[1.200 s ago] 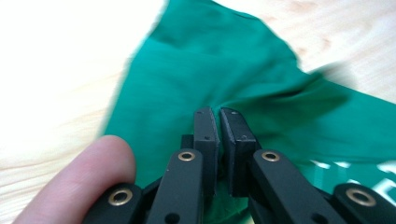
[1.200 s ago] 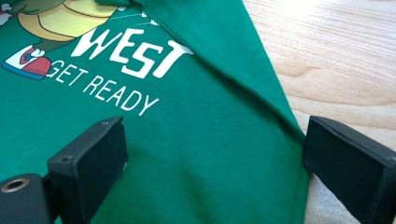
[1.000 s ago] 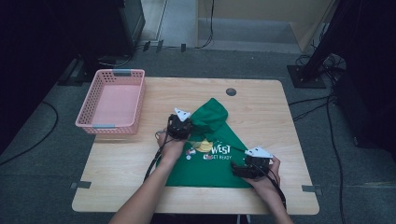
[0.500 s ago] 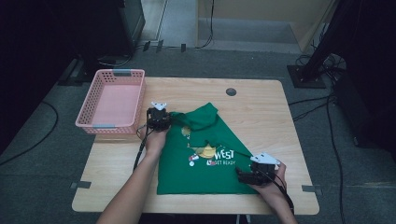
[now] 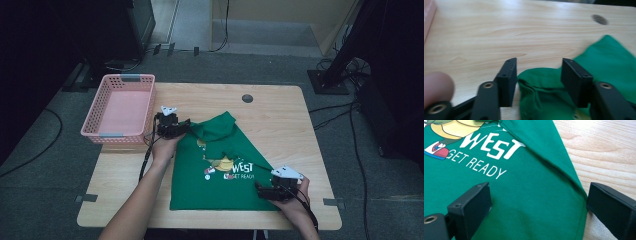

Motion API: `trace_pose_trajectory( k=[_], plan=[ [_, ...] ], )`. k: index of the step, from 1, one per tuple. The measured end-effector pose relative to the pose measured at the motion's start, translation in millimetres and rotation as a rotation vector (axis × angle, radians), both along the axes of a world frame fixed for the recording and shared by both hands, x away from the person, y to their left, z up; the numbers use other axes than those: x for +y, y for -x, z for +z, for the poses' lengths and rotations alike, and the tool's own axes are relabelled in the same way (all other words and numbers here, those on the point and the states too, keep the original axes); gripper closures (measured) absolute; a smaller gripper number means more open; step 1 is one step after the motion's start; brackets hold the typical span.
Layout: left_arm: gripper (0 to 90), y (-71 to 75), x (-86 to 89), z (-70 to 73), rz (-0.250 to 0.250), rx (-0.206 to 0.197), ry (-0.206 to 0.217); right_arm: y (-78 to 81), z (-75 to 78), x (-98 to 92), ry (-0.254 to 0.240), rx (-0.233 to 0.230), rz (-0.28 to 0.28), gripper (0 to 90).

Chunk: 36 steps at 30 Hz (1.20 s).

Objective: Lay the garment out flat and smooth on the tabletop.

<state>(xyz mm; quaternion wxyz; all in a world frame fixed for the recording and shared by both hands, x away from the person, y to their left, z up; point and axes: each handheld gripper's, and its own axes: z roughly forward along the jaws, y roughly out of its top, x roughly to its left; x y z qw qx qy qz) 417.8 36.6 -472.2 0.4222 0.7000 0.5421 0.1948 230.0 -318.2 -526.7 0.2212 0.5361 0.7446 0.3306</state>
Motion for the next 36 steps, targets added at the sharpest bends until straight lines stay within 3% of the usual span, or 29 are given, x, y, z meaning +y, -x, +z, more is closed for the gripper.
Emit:
trace_pose_trajectory(
  k=[8, 11, 12, 14, 15, 16, 23, 28, 29, 31, 36],
  plan=[
    [41.0, 20.1, -4.6, 8.2, -0.093, -0.036, 0.048, -0.1, 0.0, 0.2, 0.000, 0.001, -0.002, 5.3],
    [40.3, 23.5, -10.3, 7.7, -0.124, -0.039, 0.042, -0.2, 0.0, 0.3, 0.000, 0.001, -0.002, 5.2],
    [40.3, 27.3, -22.4, 4.3, -0.178, -0.040, 0.017, -0.3, 0.0, 0.4, 0.000, 0.001, -0.002, 5.0],
    [39.9, 31.2, -38.8, -1.3, -0.227, -0.045, -0.041, -0.4, 0.0, 0.4, 0.001, 0.002, -0.002, 4.9],
    [39.9, 31.2, -38.8, -1.3, -0.227, -0.045, -0.041, -0.4, 0.0, 0.4, 0.001, 0.002, -0.002, 4.9],
    [39.9, 32.5, -53.1, -8.1, -0.259, -0.036, -0.067, -0.4, -0.1, 0.4, 0.001, 0.002, -0.002, 4.9],
    [39.1, 30.9, -83.5, -25.0, -0.264, -0.034, -0.117, -0.4, -0.1, 0.3, 0.001, 0.002, -0.002, 4.9],
    [39.3, 29.2, -103.8, -28.7, -0.310, -0.067, -0.188, -0.3, -0.1, 0.3, 0.000, 0.002, -0.002, 4.9],
    [39.4, 29.2, -103.8, -28.7, -0.310, -0.067, -0.188, -0.3, -0.1, 0.3, 0.000, 0.002, -0.002, 4.9],
    [40.5, 25.9, -112.8, -34.1, -0.310, -0.053, -0.227, -0.3, -0.1, 0.3, 0.000, 0.002, -0.001, 4.9],
    [60.8, 10.7, -109.4, -38.6, -0.236, -0.023, -0.224, -0.2, -0.1, 0.2, 0.000, 0.001, -0.002, 4.9]
  ],
)
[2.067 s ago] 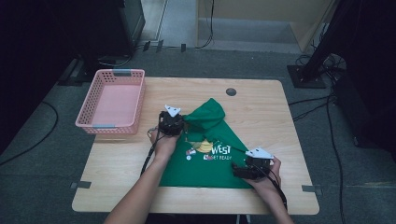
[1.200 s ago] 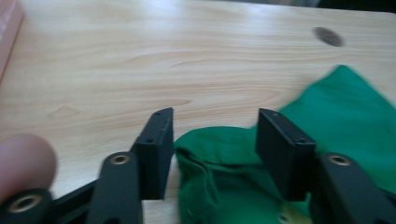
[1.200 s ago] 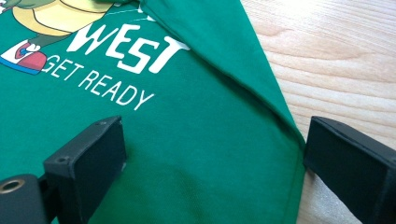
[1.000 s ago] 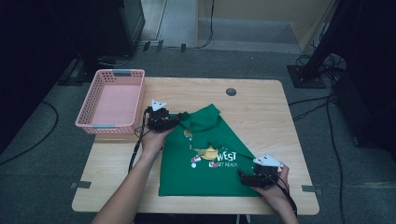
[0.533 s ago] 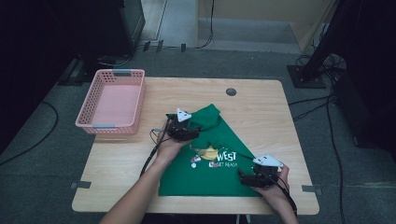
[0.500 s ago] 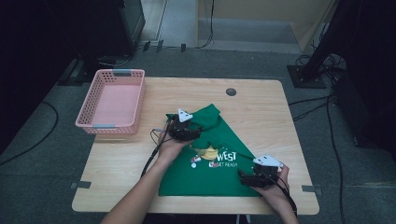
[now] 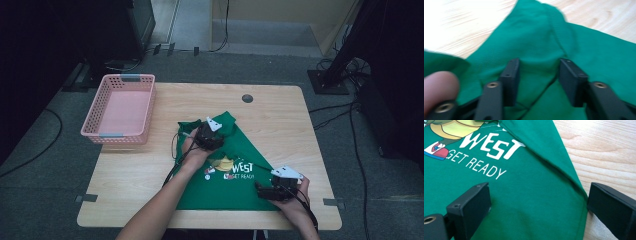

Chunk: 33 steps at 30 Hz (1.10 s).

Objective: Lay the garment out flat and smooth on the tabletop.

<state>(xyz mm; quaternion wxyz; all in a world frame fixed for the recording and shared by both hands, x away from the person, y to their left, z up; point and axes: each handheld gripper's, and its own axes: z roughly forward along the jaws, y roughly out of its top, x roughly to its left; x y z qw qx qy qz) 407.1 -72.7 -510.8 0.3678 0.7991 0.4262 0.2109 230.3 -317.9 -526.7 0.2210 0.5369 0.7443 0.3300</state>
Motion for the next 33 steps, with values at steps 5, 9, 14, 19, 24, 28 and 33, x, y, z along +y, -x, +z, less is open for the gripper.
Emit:
trace_pose_trajectory(
  k=[5, 9, 14, 19, 24, 28, 33],
  plan=[
    [90.0, -26.5, 19.0, 6.6, 0.076, 0.020, 0.023, 0.0, 0.0, 0.0, 0.000, 0.000, 0.000, 4.9],
    [90.0, -57.2, 42.1, 21.3, 0.174, 0.014, 0.035, 0.0, 0.0, 0.0, 0.000, 0.000, 0.000, 4.9],
    [81.1, -78.2, 73.4, 40.9, 0.256, 0.020, 0.184, 0.0, 0.0, -0.1, 0.000, 0.000, 0.000, 4.9],
    [54.1, -45.5, 41.7, 38.7, -0.064, 0.016, 0.083, 0.0, 0.0, -0.1, 0.000, 0.000, 0.001, 4.9],
    [49.3, -30.0, 19.1, 28.0, -0.114, 0.060, 0.097, 0.2, 0.0, 0.0, 0.000, 0.001, -0.002, 4.8],
    [40.8, -21.3, 4.2, 18.5, -0.136, 0.078, 0.069, 0.3, 0.0, 0.1, -0.001, 0.001, -0.003, 4.8],
    [40.4, -15.7, -7.9, 7.3, -0.146, 0.069, 0.003, 0.3, 0.0, 0.2, -0.001, 0.000, -0.004, 4.8]
  ],
)
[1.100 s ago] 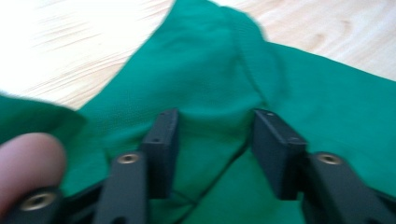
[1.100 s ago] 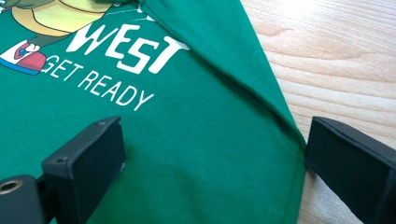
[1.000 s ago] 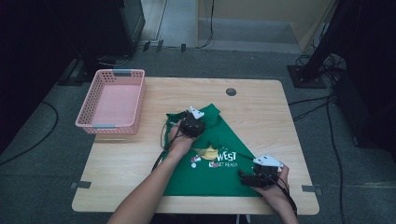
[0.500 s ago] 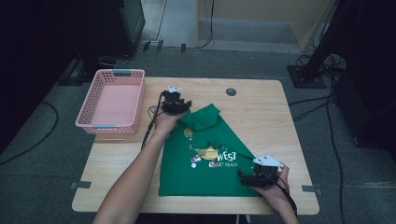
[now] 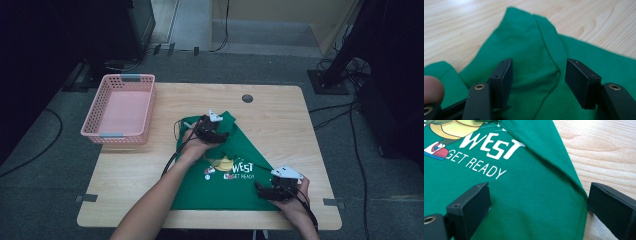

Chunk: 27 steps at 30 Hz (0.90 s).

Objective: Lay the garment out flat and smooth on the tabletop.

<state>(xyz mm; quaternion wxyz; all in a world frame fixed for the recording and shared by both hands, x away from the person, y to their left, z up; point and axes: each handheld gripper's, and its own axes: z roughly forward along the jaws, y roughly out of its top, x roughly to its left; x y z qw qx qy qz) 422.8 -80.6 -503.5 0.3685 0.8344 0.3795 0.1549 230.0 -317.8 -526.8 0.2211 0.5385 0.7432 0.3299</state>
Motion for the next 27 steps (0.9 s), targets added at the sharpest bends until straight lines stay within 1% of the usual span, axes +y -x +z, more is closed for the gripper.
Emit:
trace_pose_trajectory(
  k=[1, 2, 3, 4, 6, 7, 9, 11, 14, 19, 21, 22, 23, 24, 25, 26, 27],
  plan=[
    [40.6, 0.0, -1.7, -2.1, 0.002, -0.003, -0.012, -0.1, 0.0, -0.1, 0.001, -0.001, 0.001, 4.8],
    [42.4, -0.1, -2.3, -3.3, 0.012, -0.012, -0.035, 0.0, 0.0, 0.0, 0.000, -0.001, 0.001, 4.8],
    [49.1, -0.6, -2.7, -4.5, 0.028, -0.025, -0.046, 0.0, 0.0, -0.1, 0.001, 0.000, 0.001, 4.8],
    [54.6, -1.9, -2.3, -4.8, 0.041, -0.026, -0.041, 0.0, 0.0, -0.1, 0.000, 0.000, 0.001, 4.8],
    [74.0, -4.8, 0.4, -3.5, 0.069, -0.023, -0.043, 0.0, 0.0, 0.0, 0.000, 0.000, 0.000, 4.8],
    [80.2, -6.6, 1.8, -3.1, 0.069, -0.017, -0.045, -0.1, 0.0, -0.1, 0.000, -0.001, 0.002, 4.8],
    [86.1, -9.7, 4.0, -3.3, 0.063, -0.016, -0.064, 0.0, 0.0, -0.1, 0.001, -0.001, 0.000, 4.8],
    [87.9, -13.8, 7.5, -1.5, 0.086, -0.024, -0.069, 0.0, 0.0, 0.0, 0.000, 0.000, 0.000, 4.8],
    [88.7, -25.0, 17.2, 3.5, 0.143, -0.035, -0.058, 0.0, -0.1, -0.1, 0.000, -0.001, 0.001, 4.8],
    [88.6, -54.8, 37.6, 20.5, 0.255, -0.053, -0.043, 0.4, 0.0, -0.3, 0.002, -0.001, 0.002, 4.8],
    [87.9, -67.9, 45.7, 27.5, 0.313, -0.068, -0.041, 0.5, 0.0, -0.5, 0.001, -0.001, 0.002, 4.8],
    [86.5, -74.4, 50.6, 30.4, 0.345, -0.068, -0.034, 0.6, 0.0, -0.5, 0.001, -0.001, 0.002, 4.8],
    [82.1, -80.5, 55.8, 32.9, 0.390, -0.071, -0.023, 0.6, 0.0, -0.5, 0.001, 0.000, 0.002, 4.8],
    [73.2, -86.1, 61.8, 35.5, 0.436, -0.065, -0.009, 0.7, 0.0, -0.5, 0.001, -0.001, 0.002, 4.8],
    [62.7, -90.4, 67.8, 37.7, 0.467, -0.053, 0.025, 0.7, 0.0, -0.6, 0.001, -0.001, 0.002, 4.8],
    [57.2, -92.8, 73.2, 39.2, 0.479, -0.045, 0.061, 0.7, 0.0, -0.6, 0.001, 0.000, 0.002, 4.8],
    [52.1, -94.0, 78.0, 40.5, 0.475, -0.039, 0.082, 0.7, 0.0, -0.6, 0.001, 0.000, 0.002, 4.8]
  ],
)
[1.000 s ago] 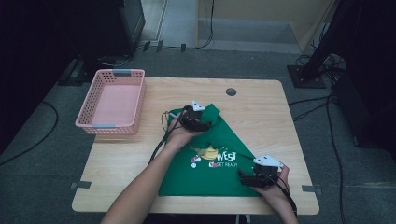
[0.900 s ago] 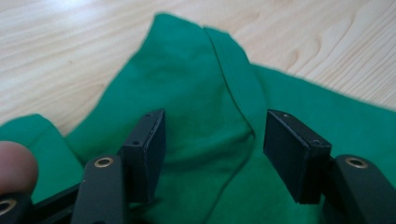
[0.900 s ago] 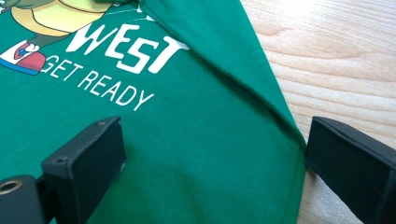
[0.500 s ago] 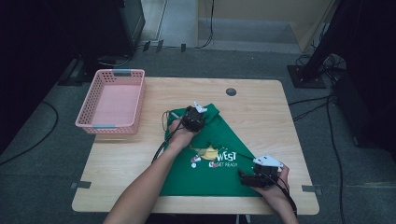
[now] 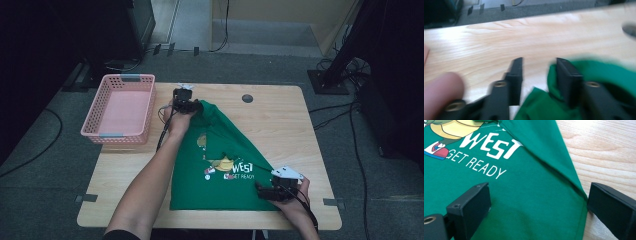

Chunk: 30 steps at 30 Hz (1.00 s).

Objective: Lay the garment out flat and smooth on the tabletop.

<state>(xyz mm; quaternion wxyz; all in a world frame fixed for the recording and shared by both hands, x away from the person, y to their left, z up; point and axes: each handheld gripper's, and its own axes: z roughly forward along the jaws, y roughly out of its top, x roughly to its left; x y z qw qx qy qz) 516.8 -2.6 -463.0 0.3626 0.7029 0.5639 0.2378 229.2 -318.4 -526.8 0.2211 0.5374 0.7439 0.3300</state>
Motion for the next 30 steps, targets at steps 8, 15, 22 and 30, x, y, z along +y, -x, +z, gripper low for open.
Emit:
trace_pose_trajectory(
  k=[8, 15, 22, 30],
  plan=[
    [40.5, 10.5, 13.7, 0.9, -0.040, 0.001, 0.057, 0.0, 0.0, 0.0, 0.000, 0.000, 0.000, 4.8],
    [38.5, 27.9, 10.6, -14.0, -0.099, 0.040, 0.035, -0.1, 0.0, 0.2, 0.000, 0.000, 0.000, 4.7],
    [36.3, 34.8, 18.2, -30.0, -0.076, 0.070, 0.024, -0.2, 0.0, 0.4, 0.001, 0.000, -0.002, 4.7],
    [35.9, 35.3, 25.6, -42.0, -0.049, 0.100, 0.037, 0.2, 0.9, -1.9, -0.002, 0.008, -0.008, 5.4]
  ],
)
